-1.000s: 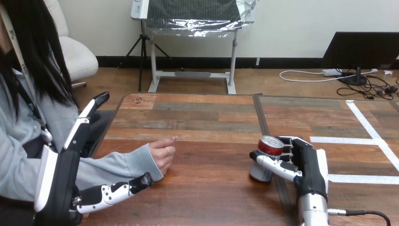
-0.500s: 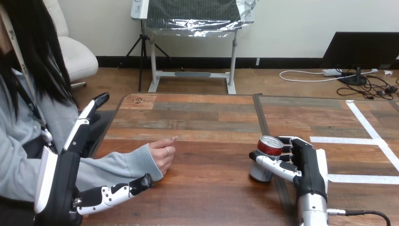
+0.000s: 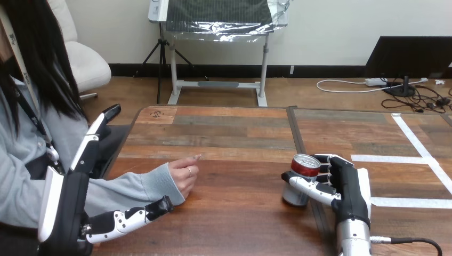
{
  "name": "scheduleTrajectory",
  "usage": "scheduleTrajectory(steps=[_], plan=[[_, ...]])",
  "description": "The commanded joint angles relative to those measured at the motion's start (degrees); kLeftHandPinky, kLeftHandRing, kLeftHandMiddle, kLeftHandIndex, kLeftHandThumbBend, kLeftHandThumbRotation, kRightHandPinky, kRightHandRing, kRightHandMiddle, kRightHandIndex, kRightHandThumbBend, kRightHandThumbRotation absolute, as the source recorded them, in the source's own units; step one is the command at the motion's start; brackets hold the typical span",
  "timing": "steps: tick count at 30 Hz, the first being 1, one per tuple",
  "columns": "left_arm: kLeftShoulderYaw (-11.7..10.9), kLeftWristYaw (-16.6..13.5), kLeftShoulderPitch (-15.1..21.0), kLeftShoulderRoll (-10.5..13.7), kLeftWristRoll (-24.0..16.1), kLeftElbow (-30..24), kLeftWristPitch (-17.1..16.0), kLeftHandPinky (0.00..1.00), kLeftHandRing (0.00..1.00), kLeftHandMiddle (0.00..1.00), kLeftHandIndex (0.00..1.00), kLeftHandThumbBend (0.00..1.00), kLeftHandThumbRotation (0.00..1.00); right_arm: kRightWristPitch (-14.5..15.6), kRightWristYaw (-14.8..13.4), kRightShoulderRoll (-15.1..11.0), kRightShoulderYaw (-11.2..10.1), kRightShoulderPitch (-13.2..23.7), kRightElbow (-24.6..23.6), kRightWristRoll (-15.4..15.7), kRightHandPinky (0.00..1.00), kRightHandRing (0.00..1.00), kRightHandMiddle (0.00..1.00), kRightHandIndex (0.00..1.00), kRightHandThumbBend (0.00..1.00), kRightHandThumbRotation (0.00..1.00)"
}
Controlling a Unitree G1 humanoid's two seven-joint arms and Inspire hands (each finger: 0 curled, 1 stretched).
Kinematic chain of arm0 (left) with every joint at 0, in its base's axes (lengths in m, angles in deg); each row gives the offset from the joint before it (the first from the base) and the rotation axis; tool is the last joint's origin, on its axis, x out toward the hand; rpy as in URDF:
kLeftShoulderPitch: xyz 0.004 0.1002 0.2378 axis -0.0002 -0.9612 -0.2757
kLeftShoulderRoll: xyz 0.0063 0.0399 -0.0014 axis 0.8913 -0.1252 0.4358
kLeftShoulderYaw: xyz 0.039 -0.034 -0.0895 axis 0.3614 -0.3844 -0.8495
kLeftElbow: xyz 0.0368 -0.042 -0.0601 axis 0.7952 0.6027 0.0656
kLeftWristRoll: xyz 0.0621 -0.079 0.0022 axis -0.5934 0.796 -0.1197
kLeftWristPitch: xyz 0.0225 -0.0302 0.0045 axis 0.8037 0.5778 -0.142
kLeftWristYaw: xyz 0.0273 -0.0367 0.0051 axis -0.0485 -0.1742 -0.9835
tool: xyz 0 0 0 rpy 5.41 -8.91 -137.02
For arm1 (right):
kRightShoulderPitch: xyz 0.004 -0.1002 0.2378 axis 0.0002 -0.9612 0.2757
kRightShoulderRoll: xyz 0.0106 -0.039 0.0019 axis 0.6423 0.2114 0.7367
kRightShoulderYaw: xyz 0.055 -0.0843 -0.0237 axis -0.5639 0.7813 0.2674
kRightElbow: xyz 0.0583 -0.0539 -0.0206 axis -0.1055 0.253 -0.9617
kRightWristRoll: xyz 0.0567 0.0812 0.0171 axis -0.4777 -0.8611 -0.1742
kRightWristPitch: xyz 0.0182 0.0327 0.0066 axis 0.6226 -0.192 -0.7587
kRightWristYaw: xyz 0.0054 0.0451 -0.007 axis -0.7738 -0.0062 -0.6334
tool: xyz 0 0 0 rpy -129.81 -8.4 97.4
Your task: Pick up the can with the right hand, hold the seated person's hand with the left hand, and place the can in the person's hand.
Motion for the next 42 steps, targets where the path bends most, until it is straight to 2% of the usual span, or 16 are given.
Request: scheduleTrajectory(steps=[1, 13, 24, 35, 42], plan=[[-0.42, -1.42, 2.34, -0.55, -1.84, -0.15, 0.32, 0.88, 0.93, 0.92, 0.91, 1.00, 0.46, -1.75, -1.05, -0.25, 0.74, 1.37, -1.40, 1.11, 0.39, 0.45, 0.51, 0.53, 0.80, 0.00], [-1.25, -5.67, 2.99, 0.54, -8.78, -1.15, 4.15, 0.88, 0.93, 0.92, 0.92, 1.00, 0.47, -2.69, -1.75, -0.91, 1.30, 1.84, -1.41, 2.26, 0.39, 0.45, 0.51, 0.53, 0.81, 0.00], [-0.80, -8.70, 4.34, 3.83, -16.33, -3.53, 12.44, 0.91, 0.96, 0.95, 0.95, 1.00, 0.47, -5.01, -2.66, -2.01, 2.03, 2.40, -1.58, 4.21, 0.39, 0.44, 0.50, 0.52, 0.81, 0.00], [1.15, -8.64, 7.48, 7.81, -21.26, -4.39, 20.10, 0.91, 0.97, 0.97, 0.95, 1.00, 0.44, -6.25, -4.65, -3.35, 3.30, 3.37, -1.92, 7.07, 0.38, 0.44, 0.49, 0.52, 0.83, 0.00], [2.66, -7.17, 9.78, 9.79, -21.57, -3.42, 23.48, 0.89, 0.96, 0.95, 0.95, 1.00, 0.42, -6.89, -5.26, -4.10, 3.88, 3.99, -1.94, 8.16, 0.38, 0.43, 0.49, 0.51, 0.84, 0.00]])
